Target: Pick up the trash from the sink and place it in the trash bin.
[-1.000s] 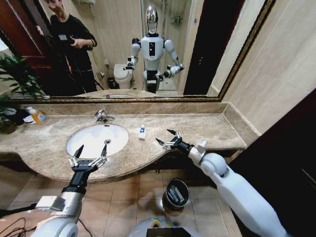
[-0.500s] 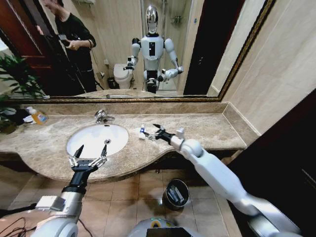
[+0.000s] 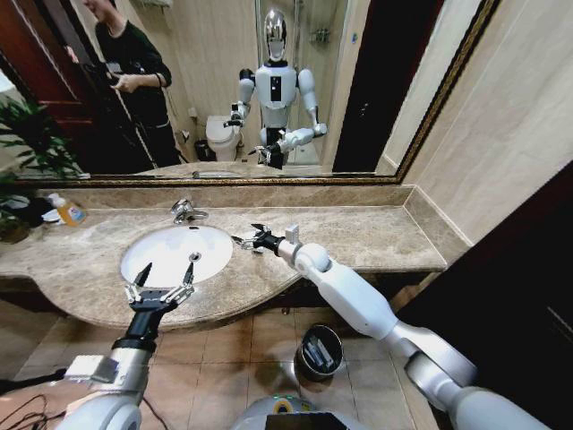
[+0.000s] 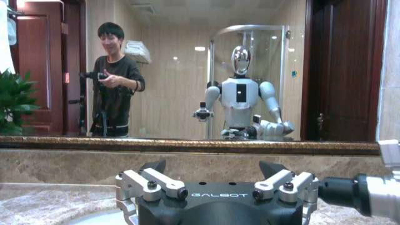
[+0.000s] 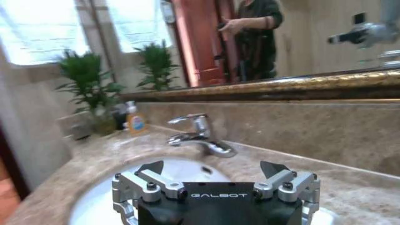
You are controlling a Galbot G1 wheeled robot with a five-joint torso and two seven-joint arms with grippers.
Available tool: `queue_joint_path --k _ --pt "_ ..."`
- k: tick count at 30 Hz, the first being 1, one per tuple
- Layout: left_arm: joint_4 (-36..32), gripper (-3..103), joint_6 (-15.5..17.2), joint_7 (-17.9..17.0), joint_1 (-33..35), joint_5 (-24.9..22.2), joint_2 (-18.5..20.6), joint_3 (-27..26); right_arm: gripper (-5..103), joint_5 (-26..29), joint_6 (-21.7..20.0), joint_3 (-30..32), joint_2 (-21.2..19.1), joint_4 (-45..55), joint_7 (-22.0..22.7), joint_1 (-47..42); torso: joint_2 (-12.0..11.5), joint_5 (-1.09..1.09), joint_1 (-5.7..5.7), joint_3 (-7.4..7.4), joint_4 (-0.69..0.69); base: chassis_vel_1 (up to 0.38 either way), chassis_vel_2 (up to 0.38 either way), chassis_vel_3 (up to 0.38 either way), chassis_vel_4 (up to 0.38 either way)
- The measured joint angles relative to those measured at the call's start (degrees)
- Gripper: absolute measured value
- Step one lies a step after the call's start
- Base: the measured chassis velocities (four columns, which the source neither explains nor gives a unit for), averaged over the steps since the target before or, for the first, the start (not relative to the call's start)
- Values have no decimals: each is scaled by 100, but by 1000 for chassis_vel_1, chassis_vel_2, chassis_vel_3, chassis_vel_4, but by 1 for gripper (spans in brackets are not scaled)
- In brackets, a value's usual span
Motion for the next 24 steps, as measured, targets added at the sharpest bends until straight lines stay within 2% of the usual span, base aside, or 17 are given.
queue_joint_path --k 6,17,24 --pt "0 100 0 0 0 0 0 0 100 147 -64 -29 -23 -264 347 247 0 1 0 0 0 0 0 0 0" --pt "0 100 0 0 0 0 0 0 100 57 106 -66 -67 -1113 243 627 0 2 0 0 -1 0 0 0 0" --pt "0 100 0 0 0 0 0 0 100 -77 -143 -197 -42 -1348 579 735 0 2 0 0 -1 0 0 0 0"
